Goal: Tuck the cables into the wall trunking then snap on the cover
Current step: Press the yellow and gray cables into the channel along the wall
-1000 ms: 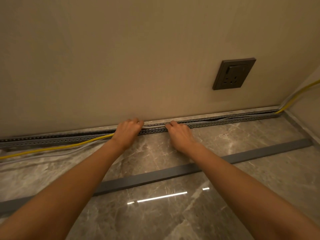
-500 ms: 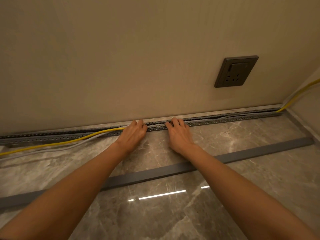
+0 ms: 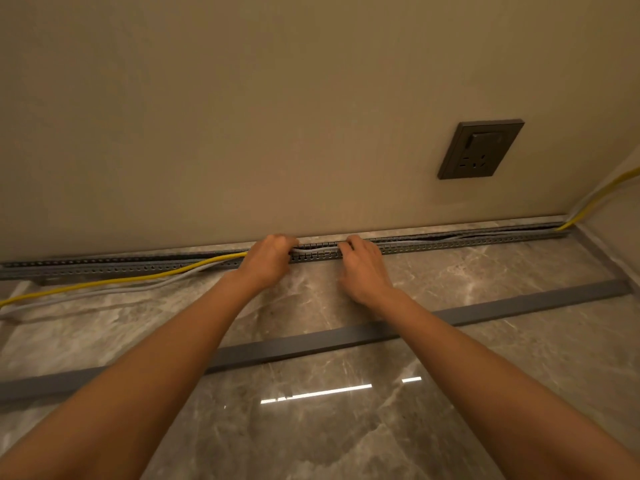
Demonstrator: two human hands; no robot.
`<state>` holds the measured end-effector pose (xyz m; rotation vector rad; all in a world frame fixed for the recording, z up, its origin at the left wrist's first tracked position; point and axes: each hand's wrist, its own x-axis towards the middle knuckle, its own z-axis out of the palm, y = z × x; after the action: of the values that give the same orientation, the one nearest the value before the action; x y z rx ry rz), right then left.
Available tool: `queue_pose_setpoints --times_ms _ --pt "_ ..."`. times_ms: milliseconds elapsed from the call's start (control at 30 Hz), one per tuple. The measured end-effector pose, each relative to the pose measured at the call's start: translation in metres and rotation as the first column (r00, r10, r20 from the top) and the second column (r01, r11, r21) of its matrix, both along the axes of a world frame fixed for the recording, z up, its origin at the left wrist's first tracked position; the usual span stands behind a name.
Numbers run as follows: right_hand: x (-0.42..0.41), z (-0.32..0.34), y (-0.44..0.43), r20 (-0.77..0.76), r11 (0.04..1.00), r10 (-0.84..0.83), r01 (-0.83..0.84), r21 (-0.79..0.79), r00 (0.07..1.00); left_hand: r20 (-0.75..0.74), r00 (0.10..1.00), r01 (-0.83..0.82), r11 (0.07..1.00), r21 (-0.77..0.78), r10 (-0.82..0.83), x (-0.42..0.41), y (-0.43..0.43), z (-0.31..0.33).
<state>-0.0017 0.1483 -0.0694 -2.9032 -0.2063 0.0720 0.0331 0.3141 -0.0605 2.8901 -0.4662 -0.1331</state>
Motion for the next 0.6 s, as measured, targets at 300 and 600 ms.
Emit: queue_pose_setpoints --times_ms 300,600 --pt "0.007 0.004 0.086 0.032 0.994 0.087 -0.089 0.056 0.996 0.061 0.984 -0.176 0.970 0.170 0.167 -0.011 0.090 0.005" --pt "0.016 0.007 0.126 0.013 0.999 -0.005 0.005 0.040 1.000 -0.027 0.992 -0.111 0.955 0.276 0.123 -0.014 0.144 0.004"
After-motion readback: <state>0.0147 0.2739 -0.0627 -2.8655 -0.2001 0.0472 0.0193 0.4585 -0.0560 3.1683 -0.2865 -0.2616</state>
